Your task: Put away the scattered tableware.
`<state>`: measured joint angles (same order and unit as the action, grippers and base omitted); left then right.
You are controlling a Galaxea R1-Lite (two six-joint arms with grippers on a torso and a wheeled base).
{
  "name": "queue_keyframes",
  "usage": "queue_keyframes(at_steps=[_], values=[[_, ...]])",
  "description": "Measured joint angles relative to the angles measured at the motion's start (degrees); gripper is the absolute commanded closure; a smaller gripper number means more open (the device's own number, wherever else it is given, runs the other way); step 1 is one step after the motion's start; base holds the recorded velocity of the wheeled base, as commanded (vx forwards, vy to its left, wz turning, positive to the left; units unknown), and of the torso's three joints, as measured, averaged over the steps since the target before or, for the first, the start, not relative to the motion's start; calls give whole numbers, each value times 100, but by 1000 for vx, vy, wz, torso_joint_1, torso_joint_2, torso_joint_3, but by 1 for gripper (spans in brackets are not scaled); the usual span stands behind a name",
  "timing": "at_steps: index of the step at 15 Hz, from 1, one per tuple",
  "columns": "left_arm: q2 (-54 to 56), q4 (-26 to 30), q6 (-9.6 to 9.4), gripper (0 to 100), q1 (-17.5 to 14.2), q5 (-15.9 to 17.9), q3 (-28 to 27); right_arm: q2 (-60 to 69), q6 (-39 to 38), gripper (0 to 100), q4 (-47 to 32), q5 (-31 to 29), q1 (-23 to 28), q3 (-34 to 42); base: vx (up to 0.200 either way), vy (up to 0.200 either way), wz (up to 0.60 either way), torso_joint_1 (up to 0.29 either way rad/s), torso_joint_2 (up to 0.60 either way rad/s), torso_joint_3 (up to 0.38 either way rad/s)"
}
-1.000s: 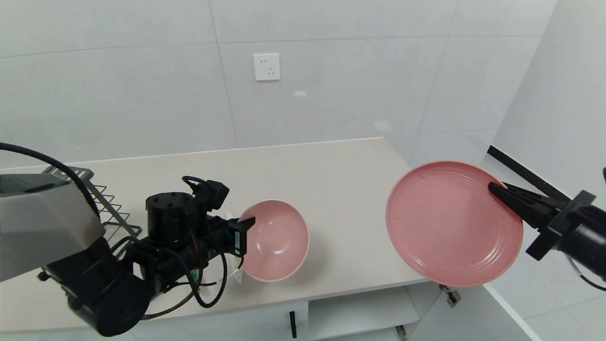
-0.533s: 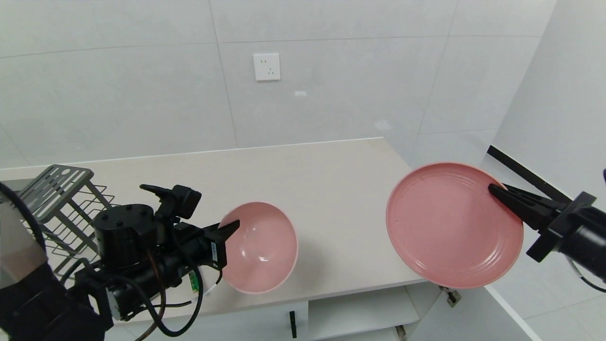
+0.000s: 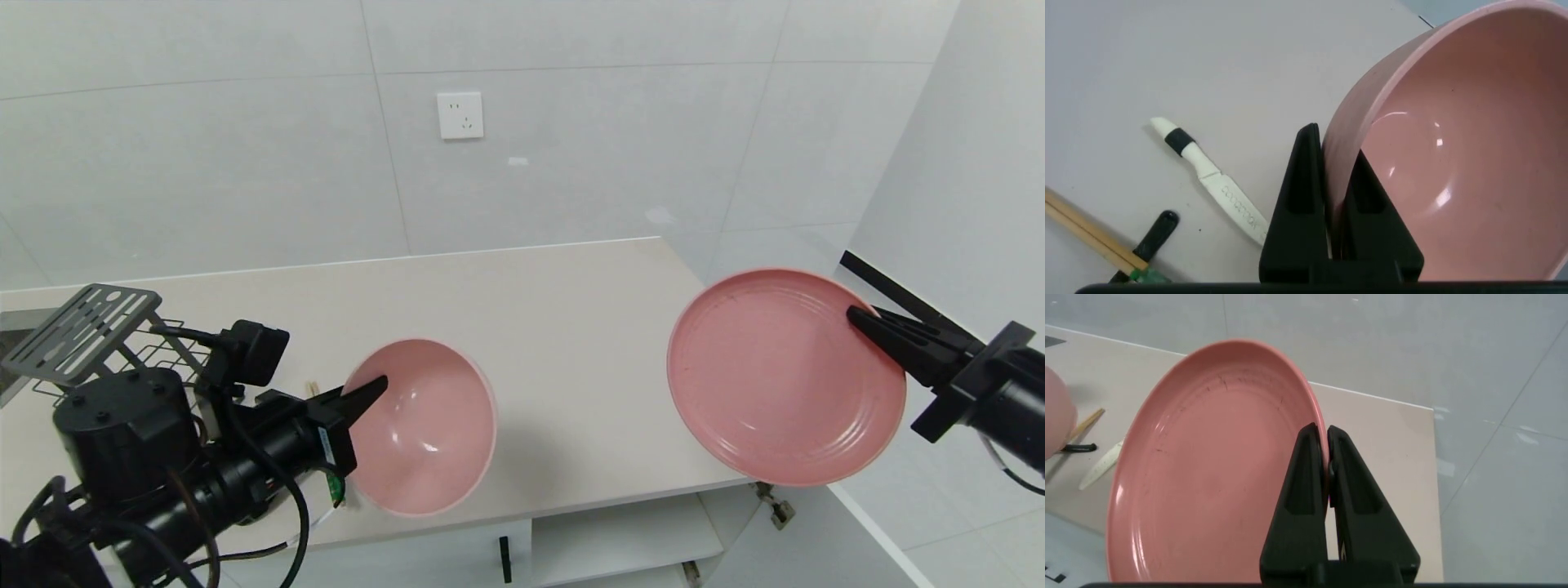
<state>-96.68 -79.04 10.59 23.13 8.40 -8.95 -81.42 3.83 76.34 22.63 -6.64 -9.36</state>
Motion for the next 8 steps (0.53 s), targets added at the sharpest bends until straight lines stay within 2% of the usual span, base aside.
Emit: queue_keyframes(at_steps=[4, 7, 8], values=[[206, -745, 7, 100, 85, -15, 477, 2, -321, 100, 519, 266, -208, -205, 0, 0, 0, 0, 0, 0], [215, -1084, -100, 100, 126, -397, 818, -20, -581, 100, 831, 417, -394, -284, 0, 0, 0, 0, 0, 0], [217, -1086, -107, 100, 151, -424, 857, -38, -683, 100, 844, 425, -427, -295, 0, 0, 0, 0, 0, 0]])
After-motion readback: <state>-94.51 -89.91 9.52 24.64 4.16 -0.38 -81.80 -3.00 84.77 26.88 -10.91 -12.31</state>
